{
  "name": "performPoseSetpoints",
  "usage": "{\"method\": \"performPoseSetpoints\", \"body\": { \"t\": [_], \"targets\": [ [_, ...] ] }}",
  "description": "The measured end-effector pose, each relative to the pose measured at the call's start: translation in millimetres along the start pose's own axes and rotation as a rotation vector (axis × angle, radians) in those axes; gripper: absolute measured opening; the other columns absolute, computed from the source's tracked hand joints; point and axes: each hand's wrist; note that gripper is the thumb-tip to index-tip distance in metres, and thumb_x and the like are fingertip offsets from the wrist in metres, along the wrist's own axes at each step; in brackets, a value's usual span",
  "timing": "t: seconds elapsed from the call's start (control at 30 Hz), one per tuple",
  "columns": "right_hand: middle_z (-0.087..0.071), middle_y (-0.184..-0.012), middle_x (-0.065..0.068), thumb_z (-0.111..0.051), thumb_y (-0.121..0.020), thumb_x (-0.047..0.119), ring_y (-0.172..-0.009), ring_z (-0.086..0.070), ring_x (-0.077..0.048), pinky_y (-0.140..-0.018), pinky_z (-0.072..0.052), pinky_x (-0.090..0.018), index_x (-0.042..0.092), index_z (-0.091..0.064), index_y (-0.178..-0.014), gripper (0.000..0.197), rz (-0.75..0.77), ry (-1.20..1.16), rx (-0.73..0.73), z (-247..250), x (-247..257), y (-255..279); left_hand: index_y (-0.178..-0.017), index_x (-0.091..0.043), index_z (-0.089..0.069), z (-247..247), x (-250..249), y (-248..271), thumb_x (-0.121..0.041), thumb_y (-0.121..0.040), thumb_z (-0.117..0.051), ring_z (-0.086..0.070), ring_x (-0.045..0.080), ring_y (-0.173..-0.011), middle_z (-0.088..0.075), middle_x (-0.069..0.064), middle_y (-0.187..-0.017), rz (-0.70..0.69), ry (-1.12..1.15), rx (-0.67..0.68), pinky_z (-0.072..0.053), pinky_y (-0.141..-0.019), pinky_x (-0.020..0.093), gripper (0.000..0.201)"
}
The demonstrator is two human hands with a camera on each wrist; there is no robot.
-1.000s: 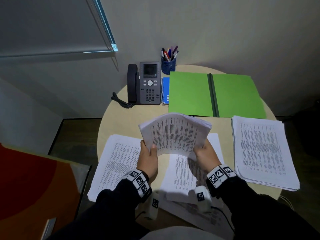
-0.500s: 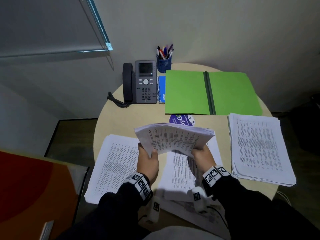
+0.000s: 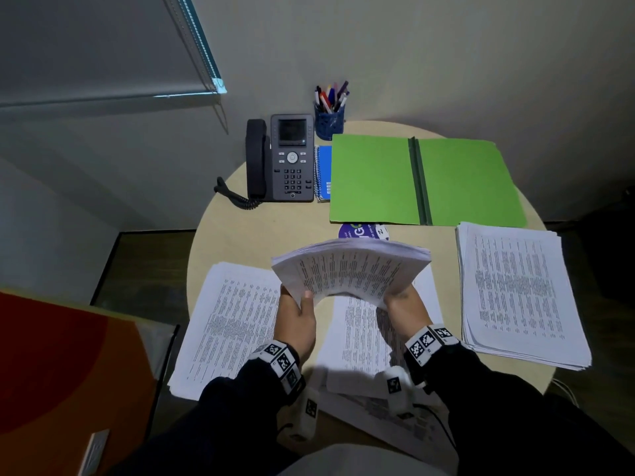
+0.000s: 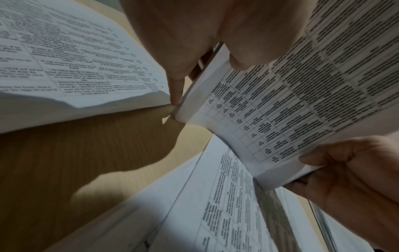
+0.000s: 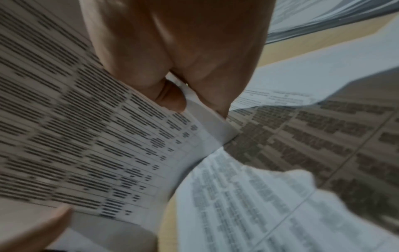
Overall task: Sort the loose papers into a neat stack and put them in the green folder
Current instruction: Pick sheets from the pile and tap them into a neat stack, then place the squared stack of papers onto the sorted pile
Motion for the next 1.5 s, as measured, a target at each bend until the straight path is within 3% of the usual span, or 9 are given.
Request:
{"method": "performPoseSetpoints", "body": {
  "t": [0.13, 0.27, 0.4, 0.67, 0.83, 1.0, 1.2, 1.33, 1.5],
  "targets": [
    [-0.062, -0.089, -0.007, -0.041, -0.087, -0.014, -0.069, -0.053, -0.021, -0.057, -0.04, -0.027, 0.017, -0.054, -0.105, 0.039, -0.048, -0.005, 0.012, 14, -3, -5, -0.145, -0.022, -0.041, 6, 3, -10, -0.028, -0.109, -0.044, -0.056, 0.019, -0.127, -0.061, -0.003, -0.135, -0.037, -0.039, 0.03, -0.042, -0.103, 0.03, 0.037],
    [-0.066, -0.112, -0.017, -0.044, -0.087, -0.007, -0.104, -0.063, -0.037, -0.09, -0.053, -0.049, 0.019, -0.057, -0.116, 0.041, -0.025, -0.028, 0.067, 32, -7, -15, -0.155, -0.023, -0.032, 13, -2, -20, -0.042, -0.106, -0.044, -0.049, 0.019, -0.139, -0.052, -0.001, -0.151, -0.047, -0.099, 0.077, -0.038, -0.117, 0.041, 0.054],
    [-0.058, -0.069, -0.005, -0.042, -0.085, -0.01, -0.058, -0.05, -0.025, -0.056, -0.04, -0.033, 0.017, -0.054, -0.095, 0.031, -0.033, -0.061, 0.038, 57, 4, -13, -0.155, -0.026, -0.034, 6, -26, -22, -0.044, -0.104, -0.044, -0.052, 0.019, -0.136, -0.055, -0.004, -0.149, -0.069, -0.104, 0.13, -0.04, -0.117, 0.047, 0.054],
    [-0.064, -0.059, 0.013, -0.04, -0.088, -0.012, -0.051, -0.052, -0.012, -0.053, -0.04, -0.024, 0.017, -0.054, -0.107, 0.038, -0.12, -0.164, -0.095, 155, -22, 4, -0.146, -0.028, -0.048, -76, -80, -1, -0.026, -0.109, -0.046, -0.058, 0.009, -0.122, -0.062, -0.016, -0.132, -0.159, -0.098, 0.28, -0.042, -0.102, 0.027, 0.037],
    [-0.075, -0.107, 0.006, -0.049, -0.089, 0.003, -0.102, -0.071, -0.019, -0.089, -0.058, -0.045, 0.035, -0.056, -0.107, 0.037, -0.218, -0.104, -0.163, 236, -64, 21, -0.147, -0.025, -0.044, -168, -99, 22, -0.03, -0.109, -0.042, -0.056, 0.017, -0.126, -0.059, -0.009, -0.138, -0.127, -0.192, 0.419, -0.042, -0.106, 0.033, 0.038],
    [-0.073, -0.106, 0.005, -0.045, -0.09, 0.0, -0.1, -0.068, -0.018, -0.085, -0.058, -0.044, 0.029, -0.055, -0.109, 0.036, -0.275, -0.042, -0.283, 293, -90, 30, -0.146, -0.015, -0.043, -249, -108, 36, -0.035, -0.108, -0.042, -0.056, 0.028, -0.129, -0.057, 0.006, -0.142, -0.04, -0.281, 0.471, -0.044, -0.109, 0.039, 0.043],
    [-0.062, -0.126, -0.004, -0.047, -0.08, 0.009, -0.115, -0.056, -0.03, -0.102, -0.048, -0.046, 0.023, -0.058, -0.124, 0.047, -0.366, 0.196, -0.291, 318, -121, 6, -0.122, -0.014, -0.046, -307, -95, 37, -0.037, -0.093, -0.049, -0.065, 0.022, -0.069, -0.066, 0.005, -0.092, 0.088, -0.337, 0.372, -0.06, -0.067, 0.039, 0.036],
    [-0.057, -0.129, -0.011, -0.046, -0.07, 0.016, -0.118, -0.049, -0.037, -0.099, -0.04, -0.043, 0.026, -0.051, -0.134, 0.064, -0.45, 0.383, -0.223, 316, -148, -5, -0.132, -0.024, -0.045, -318, -79, 32, -0.041, -0.087, -0.053, -0.068, 0.028, -0.1, -0.061, 0.009, -0.125, 0.091, -0.505, 0.359, -0.058, -0.09, 0.042, 0.049],
    [-0.059, -0.11, -0.004, -0.044, -0.085, 0.001, -0.1, -0.056, -0.028, -0.086, -0.043, -0.034, 0.033, -0.048, -0.133, 0.058, -0.399, 0.186, -0.132, 313, -140, 8, -0.12, -0.01, -0.052, -312, -92, 39, -0.03, -0.093, -0.057, -0.058, 0.037, -0.107, -0.045, 0.011, -0.126, 0.061, -0.726, 0.328, -0.048, -0.09, 0.039, 0.034]
  ]
}}
Point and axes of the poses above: each hand's wrist, its own y-axis away from the middle knuckle, its own z-axis out of the back of the hand, x = y × z
